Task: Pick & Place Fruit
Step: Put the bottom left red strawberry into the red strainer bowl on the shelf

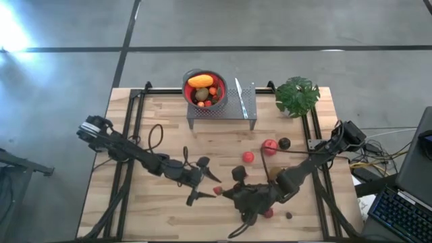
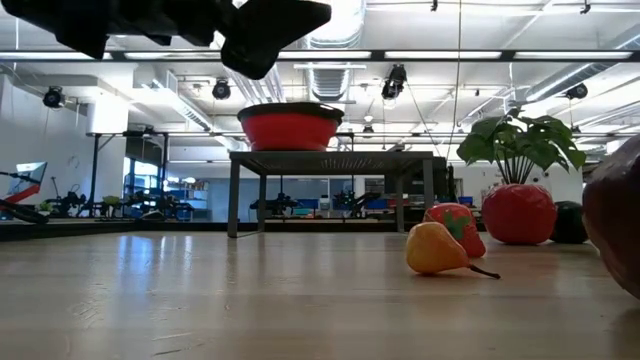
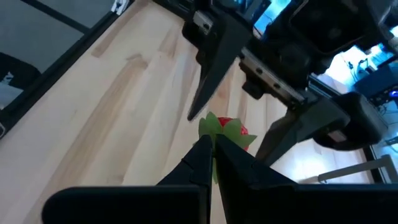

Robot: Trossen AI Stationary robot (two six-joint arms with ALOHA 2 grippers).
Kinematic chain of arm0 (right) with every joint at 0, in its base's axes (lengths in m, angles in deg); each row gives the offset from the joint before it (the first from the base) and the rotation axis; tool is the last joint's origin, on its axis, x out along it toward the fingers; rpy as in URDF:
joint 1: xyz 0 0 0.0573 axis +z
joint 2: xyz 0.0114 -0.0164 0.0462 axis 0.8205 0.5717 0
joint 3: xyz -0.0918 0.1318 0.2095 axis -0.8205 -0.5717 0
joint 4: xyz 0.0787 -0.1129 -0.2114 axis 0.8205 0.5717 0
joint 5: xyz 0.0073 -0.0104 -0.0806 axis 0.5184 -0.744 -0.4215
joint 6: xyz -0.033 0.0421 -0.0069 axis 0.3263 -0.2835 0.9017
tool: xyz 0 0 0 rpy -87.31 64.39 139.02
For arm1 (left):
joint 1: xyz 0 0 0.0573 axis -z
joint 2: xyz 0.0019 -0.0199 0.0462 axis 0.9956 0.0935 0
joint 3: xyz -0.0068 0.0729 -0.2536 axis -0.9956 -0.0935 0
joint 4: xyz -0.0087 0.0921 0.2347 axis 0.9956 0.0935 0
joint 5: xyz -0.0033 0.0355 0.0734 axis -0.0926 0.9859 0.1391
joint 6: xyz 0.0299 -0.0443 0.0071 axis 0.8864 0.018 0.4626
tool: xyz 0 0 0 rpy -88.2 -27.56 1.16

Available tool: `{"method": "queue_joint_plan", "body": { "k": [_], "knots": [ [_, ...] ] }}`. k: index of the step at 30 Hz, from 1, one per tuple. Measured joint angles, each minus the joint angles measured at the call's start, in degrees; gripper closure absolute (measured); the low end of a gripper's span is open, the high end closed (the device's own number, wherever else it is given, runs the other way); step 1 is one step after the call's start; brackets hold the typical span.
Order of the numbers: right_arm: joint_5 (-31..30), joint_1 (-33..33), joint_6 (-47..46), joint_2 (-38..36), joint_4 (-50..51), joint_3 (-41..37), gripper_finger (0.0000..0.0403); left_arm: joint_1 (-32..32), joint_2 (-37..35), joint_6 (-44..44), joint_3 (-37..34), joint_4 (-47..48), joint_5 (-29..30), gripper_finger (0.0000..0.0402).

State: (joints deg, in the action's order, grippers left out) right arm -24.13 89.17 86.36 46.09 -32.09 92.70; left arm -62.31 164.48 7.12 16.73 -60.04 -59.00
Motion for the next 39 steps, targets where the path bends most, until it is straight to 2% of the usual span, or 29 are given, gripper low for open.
{"method": "queue_joint_plan", "body": {
  "k": [12,23,33,39],
  "knots": [
    [0.02,-1.47,1.27,0.00,-0.97,0.02,0.0394,-0.52,-0.08,1.13,0.05,-0.19,-0.53,0.0130],
    [0.02,-2.07,1.45,0.00,-0.97,0.02,0.0394,-0.63,-0.14,1.21,0.86,0.42,-1.06,0.0182],
    [0.07,-2.07,1.45,0.00,-0.96,0.02,0.0394,-0.63,-0.14,1.21,0.72,0.73,-1.04,0.0255],
    [0.07,-2.07,0.56,0.00,-0.94,0.02,0.0394,-0.63,-0.14,1.19,0.69,0.71,-1.04,0.0247]
  ]
}}
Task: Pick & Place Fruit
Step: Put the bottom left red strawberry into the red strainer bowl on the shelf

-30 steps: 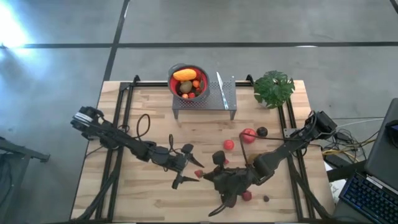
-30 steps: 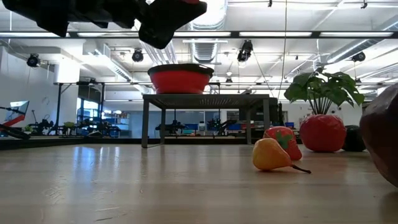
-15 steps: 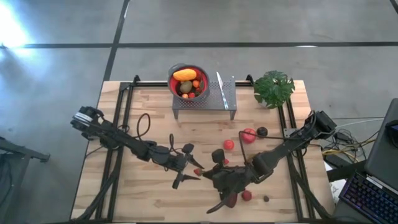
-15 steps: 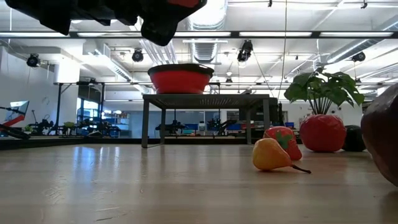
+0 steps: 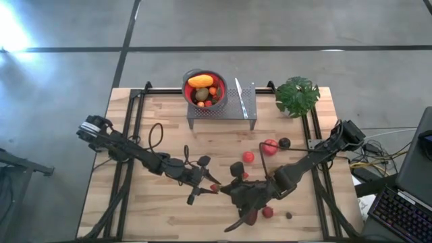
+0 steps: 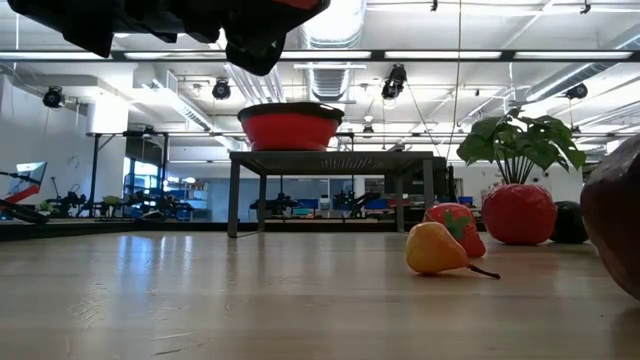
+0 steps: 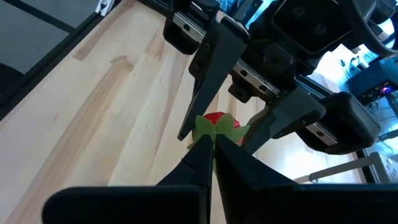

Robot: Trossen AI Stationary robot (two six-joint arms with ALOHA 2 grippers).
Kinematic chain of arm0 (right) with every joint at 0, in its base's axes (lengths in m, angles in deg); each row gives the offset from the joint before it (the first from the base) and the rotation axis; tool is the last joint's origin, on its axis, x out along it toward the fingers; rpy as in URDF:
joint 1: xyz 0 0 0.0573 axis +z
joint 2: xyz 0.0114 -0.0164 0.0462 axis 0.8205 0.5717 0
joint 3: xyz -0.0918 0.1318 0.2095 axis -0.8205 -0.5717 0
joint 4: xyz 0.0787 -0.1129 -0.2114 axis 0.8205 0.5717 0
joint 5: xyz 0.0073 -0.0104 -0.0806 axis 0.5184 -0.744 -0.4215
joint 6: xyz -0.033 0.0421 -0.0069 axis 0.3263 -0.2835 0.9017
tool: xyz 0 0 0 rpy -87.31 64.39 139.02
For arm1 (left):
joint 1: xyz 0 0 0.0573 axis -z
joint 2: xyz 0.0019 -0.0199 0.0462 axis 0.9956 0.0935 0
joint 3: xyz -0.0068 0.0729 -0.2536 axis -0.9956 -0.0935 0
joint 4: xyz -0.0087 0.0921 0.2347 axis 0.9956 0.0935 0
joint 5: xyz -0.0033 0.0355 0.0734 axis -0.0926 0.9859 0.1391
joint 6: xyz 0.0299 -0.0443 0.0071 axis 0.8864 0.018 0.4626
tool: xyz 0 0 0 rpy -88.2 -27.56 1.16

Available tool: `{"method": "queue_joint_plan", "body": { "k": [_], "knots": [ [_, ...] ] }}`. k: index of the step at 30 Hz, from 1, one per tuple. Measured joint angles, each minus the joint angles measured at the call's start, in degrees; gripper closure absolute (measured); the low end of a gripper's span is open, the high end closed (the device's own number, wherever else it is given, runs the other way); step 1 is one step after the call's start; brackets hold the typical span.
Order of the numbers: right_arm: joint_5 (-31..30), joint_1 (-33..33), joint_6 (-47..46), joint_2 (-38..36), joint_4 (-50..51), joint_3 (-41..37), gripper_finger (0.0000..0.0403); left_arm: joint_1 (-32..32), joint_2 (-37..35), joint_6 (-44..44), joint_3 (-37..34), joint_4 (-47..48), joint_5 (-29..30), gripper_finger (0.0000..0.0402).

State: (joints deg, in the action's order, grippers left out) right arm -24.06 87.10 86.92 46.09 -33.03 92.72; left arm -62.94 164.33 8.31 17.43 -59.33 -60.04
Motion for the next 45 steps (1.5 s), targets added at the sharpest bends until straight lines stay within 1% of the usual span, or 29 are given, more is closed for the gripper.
{"method": "queue_joint_plan", "body": {
  "k": [2,5,8,12,14,17,20,22,27,33,36,39,45],
  "knots": [
    [-0.12,0.00,-1.22,-0.09,0.23,0.06,0.0391,0.00,0.00,0.00,0.00,0.00,0.00,0.0241],
    [-3.53,0.36,-3.16,-0.78,2.95,0.88,0.0372,0.00,-0.06,0.00,0.00,0.08,0.04,0.0241],
    [-7.48,0.79,-7.38,-2.39,8.75,2.35,0.0340,-0.19,-0.72,0.00,0.09,2.06,0.04,0.0248],
    [-8.91,0.75,-15.52,-5.15,17.81,3.02,0.0289,-0.87,-3.11,1.21,1.39,6.66,1.23,0.0248],
    [-8.97,0.07,-20.03,-6.43,22.28,2.86,0.0265,-1.49,-5.08,2.57,2.55,10.26,3.69,0.0245],
    [-9.91,-1.36,-25.92,-8.31,27.86,1.54,0.0236,-2.93,-8.17,6.10,5.72,17.66,9.59,0.0244],
    [-12.89,-2.81,-29.48,-9.15,31.37,-0.56,0.0216,-5.68,-10.94,9.01,10.88,26.42,15.45,0.0245],
    [-13.38,-3.94,-29.85,-9.58,31.29,-1.92,0.0209,-8.10,-12.16,9.88,14.90,33.07,17.58,0.0245],
    [-13.38,-6.58,-29.91,-10.12,30.18,-5.71,0.0208,-15.32,-12.83,10.05,26.36,48.87,18.40,0.0244],
    [-13.35,-8.65,-29.36,-10.19,27.72,-10.91,0.0235,-24.67,-12.14,8.26,38.69,65.29,18.43,0.0244],
    [-13.08,-9.41,-27.87,-10.47,25.49,-13.54,0.0251,-29.31,-11.91,6.78,42.59,69.97,18.38,0.0244],
    [-12.86,-10.20,-26.30,-10.85,23.24,-15.60,0.0267,-33.76,-11.93,5.83,43.99,70.36,17.90,0.0244],
    [-11.39,-12.05,-26.21,-12.31,21.00,-18.15,0.0298,-42.77,-11.16,3.71,43.93,70.97,12.06,0.0243]
  ]
}}
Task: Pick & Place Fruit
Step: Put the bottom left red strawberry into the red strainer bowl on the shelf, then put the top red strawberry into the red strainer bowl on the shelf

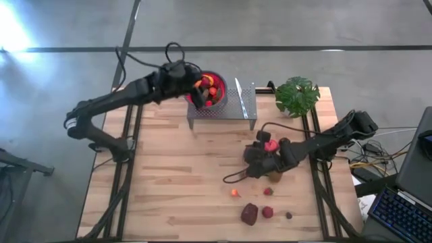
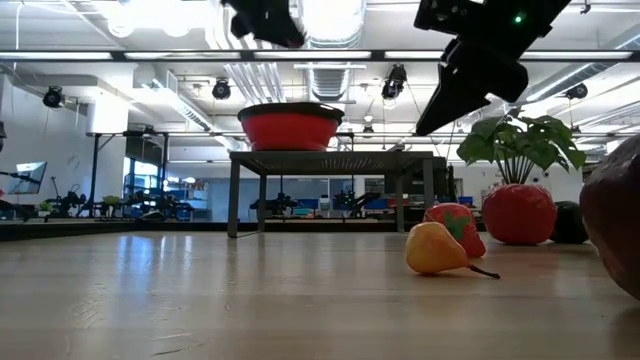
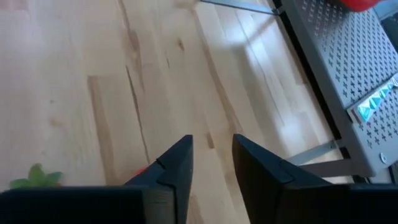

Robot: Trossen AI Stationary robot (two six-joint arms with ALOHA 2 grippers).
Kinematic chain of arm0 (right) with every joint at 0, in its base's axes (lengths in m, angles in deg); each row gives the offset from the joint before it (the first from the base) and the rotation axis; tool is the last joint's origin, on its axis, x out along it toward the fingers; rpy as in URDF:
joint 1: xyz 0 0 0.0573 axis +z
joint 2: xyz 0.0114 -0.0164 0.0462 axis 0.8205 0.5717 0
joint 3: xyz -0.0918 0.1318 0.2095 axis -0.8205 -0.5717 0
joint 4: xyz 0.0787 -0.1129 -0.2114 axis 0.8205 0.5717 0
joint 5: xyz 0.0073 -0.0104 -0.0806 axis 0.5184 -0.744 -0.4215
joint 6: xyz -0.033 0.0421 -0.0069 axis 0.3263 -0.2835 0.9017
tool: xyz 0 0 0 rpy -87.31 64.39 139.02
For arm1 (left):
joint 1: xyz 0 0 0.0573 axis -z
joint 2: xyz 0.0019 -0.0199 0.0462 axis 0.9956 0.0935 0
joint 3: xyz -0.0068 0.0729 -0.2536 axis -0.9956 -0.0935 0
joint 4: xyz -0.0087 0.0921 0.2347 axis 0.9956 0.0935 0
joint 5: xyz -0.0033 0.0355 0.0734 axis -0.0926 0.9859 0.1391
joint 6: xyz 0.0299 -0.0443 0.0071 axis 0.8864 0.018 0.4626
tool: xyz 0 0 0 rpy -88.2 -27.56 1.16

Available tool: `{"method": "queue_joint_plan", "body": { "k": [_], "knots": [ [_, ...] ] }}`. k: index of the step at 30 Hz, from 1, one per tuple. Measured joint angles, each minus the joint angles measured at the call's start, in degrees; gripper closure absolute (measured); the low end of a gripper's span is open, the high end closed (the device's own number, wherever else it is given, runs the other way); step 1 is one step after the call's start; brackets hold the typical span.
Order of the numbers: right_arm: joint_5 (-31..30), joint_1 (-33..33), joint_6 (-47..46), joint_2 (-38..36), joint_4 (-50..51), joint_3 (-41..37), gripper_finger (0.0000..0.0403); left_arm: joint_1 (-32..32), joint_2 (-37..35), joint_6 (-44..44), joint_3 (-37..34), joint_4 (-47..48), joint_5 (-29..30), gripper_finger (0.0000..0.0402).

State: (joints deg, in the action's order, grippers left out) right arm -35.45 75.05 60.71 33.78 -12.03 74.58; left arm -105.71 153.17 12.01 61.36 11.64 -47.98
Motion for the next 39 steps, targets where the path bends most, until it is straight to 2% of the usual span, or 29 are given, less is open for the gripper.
{"method": "queue_joint_plan", "body": {
  "k": [6,15,26,29,33,39],
  "knots": [
    [0.04,-0.52,-0.14,-0.04,-0.22,-0.28,0.0328,-6.12,3.74,-0.47,-0.07,2.79,-0.20,0.0243],
    [-0.01,-0.52,0.76,-0.07,-0.17,-0.15,0.0358,-7.74,9.04,-0.49,-0.18,5.21,-1.15,0.0243],
    [-0.07,-0.85,1.18,-0.07,-0.19,-0.15,0.0345,-7.71,12.91,-3.27,-0.22,10.21,-3.84,0.0241],
    [-0.07,-0.85,1.18,-0.07,-0.24,-0.15,0.0340,-7.71,13.04,-3.49,-0.24,10.77,-3.86,0.0225],
    [-0.07,-0.85,1.18,-0.07,-0.46,-0.15,0.0334,-7.71,12.73,-3.38,0.23,11.65,-3.86,0.0181],
    [-0.09,-0.85,1.18,-0.07,-0.92,-0.15,0.0323,-7.67,12.62,-1.37,5.61,18.87,-3.86,0.0139]
  ]
}}
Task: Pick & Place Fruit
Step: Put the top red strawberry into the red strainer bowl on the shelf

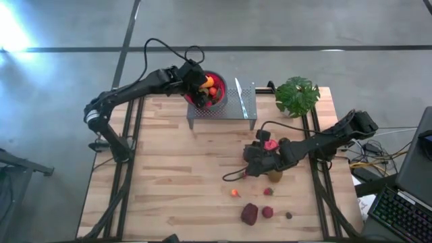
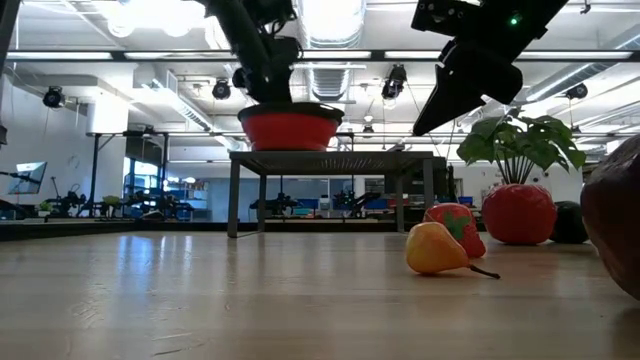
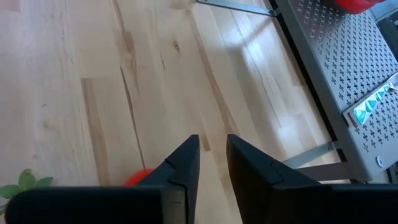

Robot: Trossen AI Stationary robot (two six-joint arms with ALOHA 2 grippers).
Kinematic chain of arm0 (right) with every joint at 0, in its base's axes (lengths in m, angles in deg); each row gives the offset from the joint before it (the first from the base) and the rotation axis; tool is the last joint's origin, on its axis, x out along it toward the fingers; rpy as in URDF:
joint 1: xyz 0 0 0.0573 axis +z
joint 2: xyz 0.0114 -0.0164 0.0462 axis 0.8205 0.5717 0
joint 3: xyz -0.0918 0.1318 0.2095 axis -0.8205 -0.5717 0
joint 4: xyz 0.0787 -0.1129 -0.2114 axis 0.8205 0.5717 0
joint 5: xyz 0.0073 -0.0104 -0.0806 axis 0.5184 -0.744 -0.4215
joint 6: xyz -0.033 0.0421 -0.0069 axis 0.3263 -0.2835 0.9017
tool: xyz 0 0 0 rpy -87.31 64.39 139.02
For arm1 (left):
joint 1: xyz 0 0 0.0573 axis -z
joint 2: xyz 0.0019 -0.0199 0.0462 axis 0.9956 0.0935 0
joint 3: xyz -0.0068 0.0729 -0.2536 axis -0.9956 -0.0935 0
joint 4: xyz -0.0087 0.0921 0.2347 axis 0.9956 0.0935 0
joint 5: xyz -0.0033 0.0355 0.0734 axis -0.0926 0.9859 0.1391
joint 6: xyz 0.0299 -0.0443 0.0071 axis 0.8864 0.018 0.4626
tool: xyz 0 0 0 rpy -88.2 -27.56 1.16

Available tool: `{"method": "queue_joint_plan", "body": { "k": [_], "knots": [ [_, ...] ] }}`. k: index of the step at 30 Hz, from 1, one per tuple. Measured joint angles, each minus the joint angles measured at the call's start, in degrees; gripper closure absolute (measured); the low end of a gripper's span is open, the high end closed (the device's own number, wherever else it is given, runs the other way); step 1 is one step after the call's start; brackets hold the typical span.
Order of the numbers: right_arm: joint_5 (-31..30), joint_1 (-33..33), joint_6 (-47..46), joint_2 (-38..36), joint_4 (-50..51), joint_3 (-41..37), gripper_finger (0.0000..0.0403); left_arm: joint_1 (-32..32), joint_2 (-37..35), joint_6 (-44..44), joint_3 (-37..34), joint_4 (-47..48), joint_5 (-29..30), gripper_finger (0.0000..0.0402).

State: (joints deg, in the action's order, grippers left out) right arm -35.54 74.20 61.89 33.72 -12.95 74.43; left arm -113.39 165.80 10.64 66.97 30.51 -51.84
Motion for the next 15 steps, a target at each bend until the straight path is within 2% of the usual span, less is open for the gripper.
{"method": "queue_joint_plan", "body": {
  "k": [8,15],
  "knots": [
    [0.00,0.00,-0.55,0.00,-0.17,0.00,0.0309,1.22,-0.70,-2.70,9.27,10.69,0.01,0.0137],
    [0.00,0.00,-1.39,0.00,-0.17,0.00,0.0297,5.80,-6.26,-4.18,9.07,10.96,0.02,0.0140]
  ]
}}
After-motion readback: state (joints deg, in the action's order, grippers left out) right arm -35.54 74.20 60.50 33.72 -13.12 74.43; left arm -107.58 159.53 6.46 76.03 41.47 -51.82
